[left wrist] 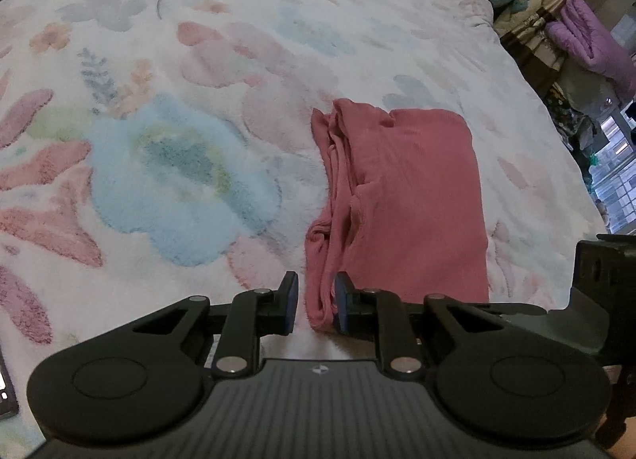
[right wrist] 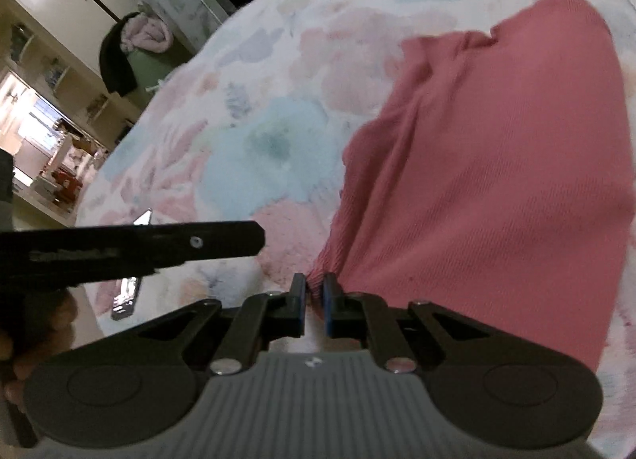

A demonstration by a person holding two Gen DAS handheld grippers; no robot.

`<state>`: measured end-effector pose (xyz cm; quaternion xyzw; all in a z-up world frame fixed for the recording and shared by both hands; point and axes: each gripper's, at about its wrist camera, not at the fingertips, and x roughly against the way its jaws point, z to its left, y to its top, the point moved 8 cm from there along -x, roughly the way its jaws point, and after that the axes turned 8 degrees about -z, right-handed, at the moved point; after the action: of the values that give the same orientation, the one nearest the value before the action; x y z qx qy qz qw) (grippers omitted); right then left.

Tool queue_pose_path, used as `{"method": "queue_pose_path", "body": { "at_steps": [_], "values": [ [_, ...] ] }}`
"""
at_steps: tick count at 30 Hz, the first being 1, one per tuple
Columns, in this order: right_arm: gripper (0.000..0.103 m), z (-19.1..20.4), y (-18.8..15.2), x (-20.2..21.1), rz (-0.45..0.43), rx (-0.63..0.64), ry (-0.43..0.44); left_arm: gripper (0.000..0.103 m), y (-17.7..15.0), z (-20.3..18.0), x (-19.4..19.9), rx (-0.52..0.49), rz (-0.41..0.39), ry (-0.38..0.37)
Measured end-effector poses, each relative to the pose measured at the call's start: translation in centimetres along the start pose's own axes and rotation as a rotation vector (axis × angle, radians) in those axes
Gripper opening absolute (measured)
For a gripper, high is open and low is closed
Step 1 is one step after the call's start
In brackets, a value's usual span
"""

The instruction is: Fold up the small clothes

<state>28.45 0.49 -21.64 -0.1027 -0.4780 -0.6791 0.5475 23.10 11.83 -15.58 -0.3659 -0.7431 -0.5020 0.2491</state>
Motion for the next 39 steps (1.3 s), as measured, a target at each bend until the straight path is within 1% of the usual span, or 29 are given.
{"method": "queue_pose_path", "body": {
  "at_steps": [2, 3, 5, 8, 10, 11, 12, 13, 14, 15, 16, 17, 18, 20, 21, 22, 24, 28, 30, 32, 33, 35, 37, 39],
  "values": [
    [0.010, -0.2, 0.1, -0.1, -0.004, -0.005, -0.009, 0.022, 0.0, -0.2, -0.4, -0.002, 0.001, -0.004],
    [0.022, -0.2, 0.2, 0.2, -0.010, -0.010, -0.009, 0.022, 0.0, -0.3, -0.5, -0.005, -0.002, -0.006],
    [0.039, -0.2, 0.6, 1.3, -0.032, -0.017, -0.004, 0.022, 0.2, -0.7, -0.7, -0.011, -0.013, -0.015],
    [0.039, -0.7, 1.5, 4.6, -0.092, -0.029, -0.011, 0.027, 0.8, -1.6, -1.2, -0.009, -0.043, -0.027],
    [0.039, -1.7, 2.0, 7.1, -0.151, -0.036, -0.047, 0.027, 1.0, -2.4, -1.7, -0.029, -0.067, -0.016],
    [0.039, -2.6, 2.0, 8.3, -0.175, -0.035, -0.090, 0.027, 1.0, -3.0, -2.0, -0.048, -0.082, -0.014],
    [0.039, -3.9, 1.8, 9.5, -0.191, -0.030, -0.157, 0.027, 1.0, -3.6, -2.1, -0.065, -0.097, -0.018],
    [0.036, -4.8, 1.7, 10.2, -0.198, -0.027, -0.206, 0.027, 1.0, -4.3, -2.2, -0.079, -0.115, -0.022],
    [0.029, -6.1, 1.3, 10.9, -0.204, -0.027, -0.257, 0.027, 1.0, -4.9, -2.3, -0.096, -0.133, -0.021],
    [0.023, -7.4, 0.8, 11.6, -0.202, -0.042, -0.297, 0.027, 0.9, -5.2, -2.6, -0.123, -0.138, 0.010],
    [0.019, -8.4, 0.2, 11.9, -0.194, -0.064, -0.317, 0.027, 0.6, -5.4, -3.0, -0.160, -0.129, 0.060],
    [0.012, -9.3, -0.4, 12.0, -0.183, -0.087, -0.326, 0.027, 0.2, -5.4, -3.6, -0.202, -0.112, 0.105],
    [0.010, -9.7, -0.9, 11.8, -0.172, -0.104, -0.326, 0.024, -0.2, -5.3, -4.0, -0.226, -0.099, 0.126],
    [0.010, -10.2, -2.0, 11.2, -0.155, -0.129, -0.308, 0.018, -1.1, -4.3, -4.5, -0.219, -0.078, 0.153],
    [0.010, -10.1, -2.5, 10.8, -0.148, -0.141, -0.294, 0.017, -1.6, -3.4, -4.7, -0.195, -0.071, 0.173],
    [0.009, -10.2, -2.9, 10.5, -0.142, -0.146, -0.287, 0.018, -1.8, -2.7, -4.8, -0.170, -0.068, 0.179],
    [0.008, -10.4, -3.6, 9.4, -0.118, -0.140, -0.303, 0.018, -2.4, -1.5, -5.2, -0.132, -0.052, 0.173],
    [0.008, -10.9, -4.3, 8.1, -0.085, -0.135, -0.322, 0.018, -2.7, -0.9, -4.9, -0.111, -0.046, 0.171],
    [0.008, -10.9, -4.2, 8.2, -0.080, -0.130, -0.328, 0.016, -2.5, -0.5, -4.3, -0.106, -0.032, 0.210],
    [0.009, -10.7, -4.0, 9.0, -0.081, -0.113, -0.338, 0.016, -2.1, -0.6, -3.2, -0.122, -0.053, 0.223],
    [0.011, -10.6, -3.9, 9.5, -0.092, -0.109, -0.337, 0.016, -1.8, -1.0, -2.5, -0.145, -0.076, 0.227],
    [0.012, -10.7, -3.4, 10.4, -0.116, -0.111, -0.339, 0.016, -0.7, -1.9, -1.5, -0.188, -0.123, 0.226],
    [0.012, -10.8, -2.4, 11.4, -0.151, -0.109, -0.349, 0.016, 0.7, -2.9, -0.9, -0.180, -0.153, 0.196],
    [0.012, -10.8, -1.1, 12.2, -0.186, -0.113, -0.357, 0.016, 2.3, -3.8, -1.0, -0.151, -0.170, 0.135]
  ]
}}
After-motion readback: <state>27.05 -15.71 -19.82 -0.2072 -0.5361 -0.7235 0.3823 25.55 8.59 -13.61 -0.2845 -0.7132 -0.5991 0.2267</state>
